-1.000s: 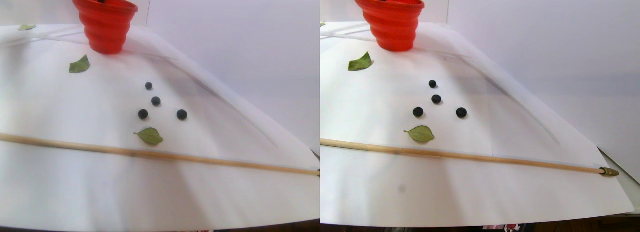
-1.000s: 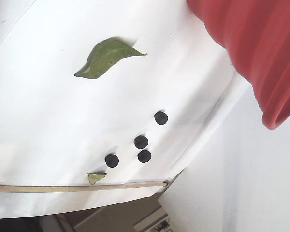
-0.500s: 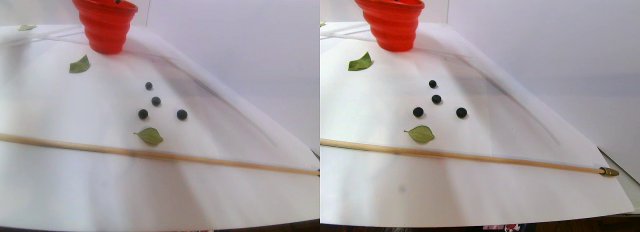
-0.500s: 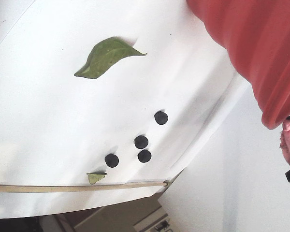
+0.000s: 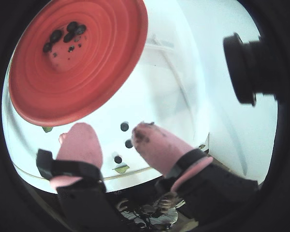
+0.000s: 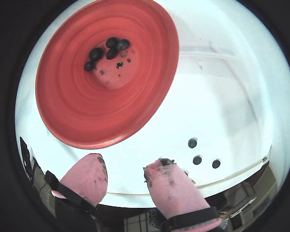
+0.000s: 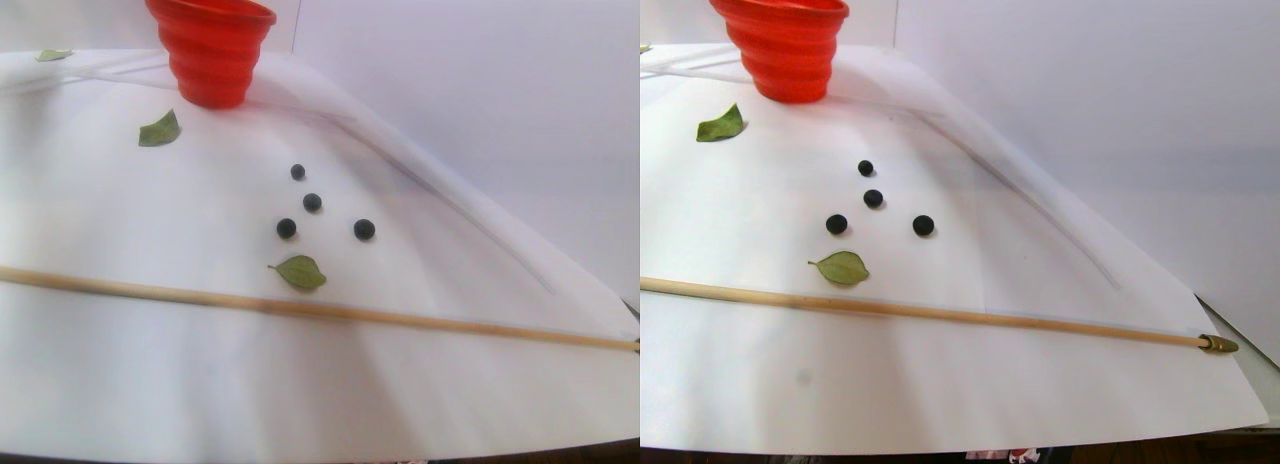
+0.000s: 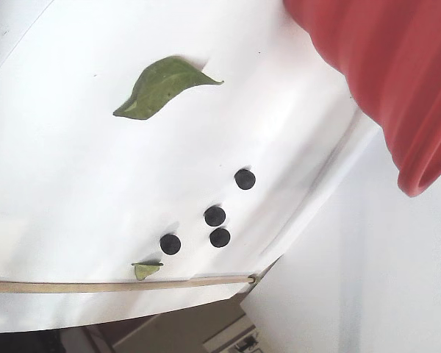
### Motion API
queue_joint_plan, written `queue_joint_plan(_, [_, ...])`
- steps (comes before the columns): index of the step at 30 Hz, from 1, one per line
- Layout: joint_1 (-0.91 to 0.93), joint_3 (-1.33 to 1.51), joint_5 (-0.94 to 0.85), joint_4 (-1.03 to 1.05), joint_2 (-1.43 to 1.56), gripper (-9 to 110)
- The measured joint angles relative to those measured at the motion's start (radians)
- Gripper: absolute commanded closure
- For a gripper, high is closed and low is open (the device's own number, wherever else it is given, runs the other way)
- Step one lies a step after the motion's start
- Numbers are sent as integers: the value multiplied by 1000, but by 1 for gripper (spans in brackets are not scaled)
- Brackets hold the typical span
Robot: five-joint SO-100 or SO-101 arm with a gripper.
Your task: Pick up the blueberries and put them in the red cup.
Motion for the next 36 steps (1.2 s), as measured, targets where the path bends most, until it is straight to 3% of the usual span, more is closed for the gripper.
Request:
queue_joint_plan(20, [147, 107, 15, 104, 95, 87])
queue_joint_plan(36, [207, 227, -18, -60, -41, 87])
